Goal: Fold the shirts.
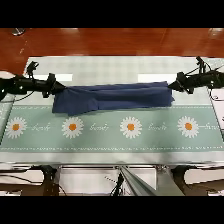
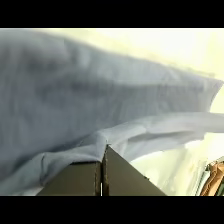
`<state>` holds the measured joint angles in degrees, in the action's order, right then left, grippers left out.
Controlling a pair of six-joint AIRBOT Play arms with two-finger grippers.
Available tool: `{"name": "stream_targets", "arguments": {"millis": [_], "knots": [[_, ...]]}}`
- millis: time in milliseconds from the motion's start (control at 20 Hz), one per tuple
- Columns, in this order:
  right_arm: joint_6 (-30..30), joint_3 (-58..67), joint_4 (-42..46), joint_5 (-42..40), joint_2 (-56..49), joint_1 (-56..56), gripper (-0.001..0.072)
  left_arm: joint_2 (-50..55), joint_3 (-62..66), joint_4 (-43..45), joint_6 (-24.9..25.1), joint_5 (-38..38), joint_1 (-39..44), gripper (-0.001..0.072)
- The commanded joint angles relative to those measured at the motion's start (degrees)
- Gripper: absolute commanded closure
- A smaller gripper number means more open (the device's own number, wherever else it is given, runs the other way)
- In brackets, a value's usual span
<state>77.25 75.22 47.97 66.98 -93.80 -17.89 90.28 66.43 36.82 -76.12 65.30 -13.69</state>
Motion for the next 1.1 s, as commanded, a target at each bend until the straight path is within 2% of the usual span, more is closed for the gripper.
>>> {"name": "stream_targets", "arguments": {"millis": [0, 250, 300, 350, 400, 550, 650, 700, 800, 950, 1050], "knots": [[1.16, 7.21, -1.55, -0.57, -6.34, 0.61, 0.0681, 9.77, 11.08, 4.15, -6.29, 2.89, 1.38, 0.0684], [1.55, 9.53, -1.60, -0.83, -10.86, 0.61, 0.0679, 14.45, 15.45, 4.09, -4.48, 2.03, 1.55, 0.0682], [1.55, 9.53, -1.57, -0.98, -11.26, 0.59, 0.0594, 14.69, 15.54, 3.76, -3.87, 1.70, 1.62, 0.0619], [1.51, 9.55, -1.60, -1.09, -11.26, 0.48, 0.0320, 14.67, 15.56, 3.65, -3.98, 1.68, 1.62, 0.0263], [1.07, 10.27, -1.55, -0.42, -11.19, -0.24, 0.0079, 14.62, 16.33, 4.02, -3.72, 3.39, 1.16, 0.0009], [0.39, 15.02, -0.70, 6.95, -11.13, -5.42, 0.0085, 12.94, 19.54, 9.16, -1.62, 12.46, -3.37, 0.0000], [0.39, 15.47, -0.66, 9.64, -10.29, -10.38, 0.0085, 8.48, 16.79, 15.32, -1.77, 13.49, -7.08, 0.0001], [0.39, 15.43, -0.55, 10.95, -10.27, -12.52, 0.0086, 5.31, 13.09, 18.10, -2.47, 11.45, -8.85, 0.0001], [-0.81, 13.66, 0.02, 11.47, -10.32, -14.58, 0.0086, -1.53, 2.38, 17.92, -1.92, 2.78, -11.23, 0.0001], [-2.84, 10.95, -0.09, 10.80, -11.96, -13.60, 0.0086, -12.33, -13.92, 7.63, 5.73, -10.60, -11.10, 0.0003], [-3.43, 10.97, -1.57, 11.45, -14.19, -11.78, 0.0086, -18.14, -20.72, -0.15, 11.15, -13.11, -9.68, 0.0003]]}}
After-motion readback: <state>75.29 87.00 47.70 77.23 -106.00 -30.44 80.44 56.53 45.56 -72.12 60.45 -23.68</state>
